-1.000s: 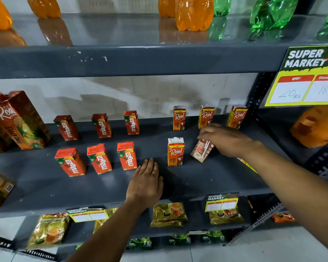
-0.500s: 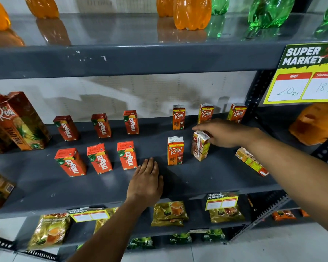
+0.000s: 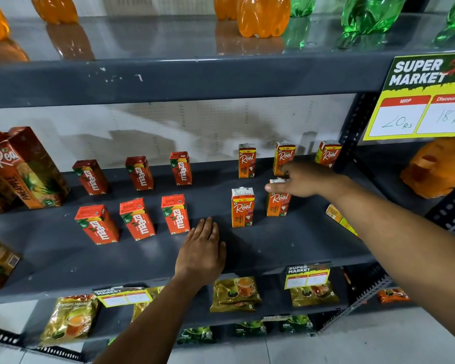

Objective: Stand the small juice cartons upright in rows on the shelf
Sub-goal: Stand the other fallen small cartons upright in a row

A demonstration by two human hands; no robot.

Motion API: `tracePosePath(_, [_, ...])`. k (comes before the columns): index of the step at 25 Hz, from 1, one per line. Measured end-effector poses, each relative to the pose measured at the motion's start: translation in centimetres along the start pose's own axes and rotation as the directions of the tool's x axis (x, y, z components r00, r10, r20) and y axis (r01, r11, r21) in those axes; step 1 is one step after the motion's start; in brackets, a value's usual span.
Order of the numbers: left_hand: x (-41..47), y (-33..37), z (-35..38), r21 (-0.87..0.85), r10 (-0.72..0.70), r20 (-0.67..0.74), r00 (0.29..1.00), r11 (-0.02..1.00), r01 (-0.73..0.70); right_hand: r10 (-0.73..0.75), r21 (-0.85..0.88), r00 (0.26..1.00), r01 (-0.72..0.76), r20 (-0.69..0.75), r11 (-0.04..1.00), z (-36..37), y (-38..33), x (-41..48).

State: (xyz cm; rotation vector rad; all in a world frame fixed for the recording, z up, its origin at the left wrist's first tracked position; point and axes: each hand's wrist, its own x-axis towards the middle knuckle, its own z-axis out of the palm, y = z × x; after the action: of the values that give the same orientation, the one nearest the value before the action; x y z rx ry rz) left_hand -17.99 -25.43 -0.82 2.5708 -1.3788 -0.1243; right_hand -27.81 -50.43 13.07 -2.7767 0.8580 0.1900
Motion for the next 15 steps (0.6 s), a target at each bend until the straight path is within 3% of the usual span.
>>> tracePosePath(3, [0.0,0.0,0.1,-0.005,0.001,-0.016,1.000,1.000,-0.001,0.068,0.116,0.997,-0.065,-0.022,0.991,-2.0,4.3,-1.0])
tracePosePath(5, [0.1,0.0,0.3,-0.008,-0.002,-0.019,1.000,1.000,0.001,0.191,-0.075,0.977,-0.184,0.096,0.980,-2.7,8.7,-2.1])
tracePosePath(7, [0.2,0.1,0.4,0.002,-0.008,-0.018,1.000,1.000,0.008,0.360,-0.254,0.901,-0.299,0.244,0.920,-1.3,12.3,-4.0])
tracePosePath(10, [0.2,0.1,0.3,-0.001,-0.015,-0.023,1.000,1.000,0.015,0.428,-0.125,0.844,-0.410,0.324,0.903,2.3,15.3,-6.5])
tracePosePath(15, [0.1,0.3,0.2,0.004,-0.015,-0.015,1.000,1.000,0.015,0.321,-0.024,0.947,-0.321,0.014,0.947,1.8,14.7,-6.0])
